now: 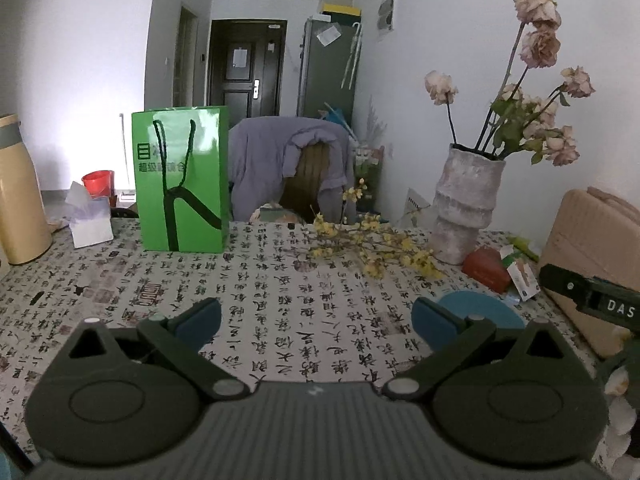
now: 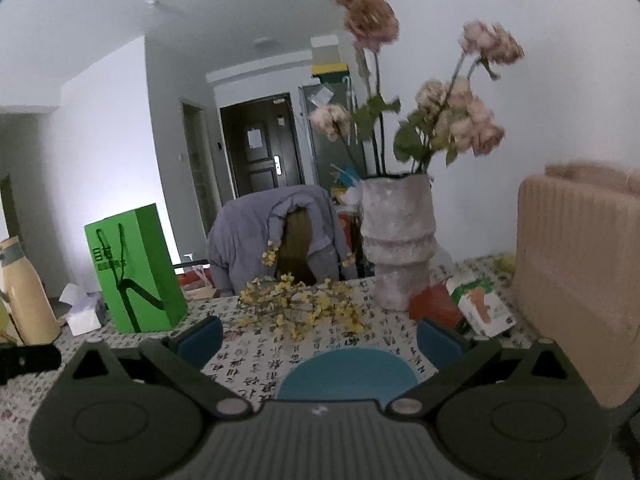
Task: Organize plates and bowls
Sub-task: 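Bring both open grippers down around the rim of that blue bowl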
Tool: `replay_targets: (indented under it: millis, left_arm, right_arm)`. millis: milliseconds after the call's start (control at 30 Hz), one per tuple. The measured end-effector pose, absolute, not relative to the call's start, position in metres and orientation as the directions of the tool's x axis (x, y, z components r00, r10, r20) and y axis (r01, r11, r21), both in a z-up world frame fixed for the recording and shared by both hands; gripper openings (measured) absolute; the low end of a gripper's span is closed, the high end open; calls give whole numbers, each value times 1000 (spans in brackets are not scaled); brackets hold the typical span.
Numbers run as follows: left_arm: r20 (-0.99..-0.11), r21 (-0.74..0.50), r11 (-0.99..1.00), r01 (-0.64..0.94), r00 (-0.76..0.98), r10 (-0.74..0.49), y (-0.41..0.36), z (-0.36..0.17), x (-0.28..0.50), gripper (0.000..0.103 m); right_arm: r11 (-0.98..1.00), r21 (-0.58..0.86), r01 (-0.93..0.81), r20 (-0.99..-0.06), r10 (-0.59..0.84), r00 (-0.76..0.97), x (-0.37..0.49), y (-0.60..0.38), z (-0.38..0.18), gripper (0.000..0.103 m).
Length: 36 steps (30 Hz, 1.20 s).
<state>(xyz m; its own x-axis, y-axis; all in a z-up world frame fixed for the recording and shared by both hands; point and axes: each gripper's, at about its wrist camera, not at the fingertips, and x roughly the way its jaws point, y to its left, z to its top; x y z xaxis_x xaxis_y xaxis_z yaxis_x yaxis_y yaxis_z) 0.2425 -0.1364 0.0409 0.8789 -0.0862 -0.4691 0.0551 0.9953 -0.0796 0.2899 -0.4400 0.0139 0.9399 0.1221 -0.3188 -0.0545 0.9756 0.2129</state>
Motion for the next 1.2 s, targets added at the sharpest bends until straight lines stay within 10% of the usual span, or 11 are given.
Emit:
replay_targets:
  millis: [1200]
  left_arm:
    - [-664, -147, 987, 61, 734, -144, -210, -10, 340, 103]
  right_arm:
    - [969, 223, 108, -501, 19, 865, 353, -475, -51, 103]
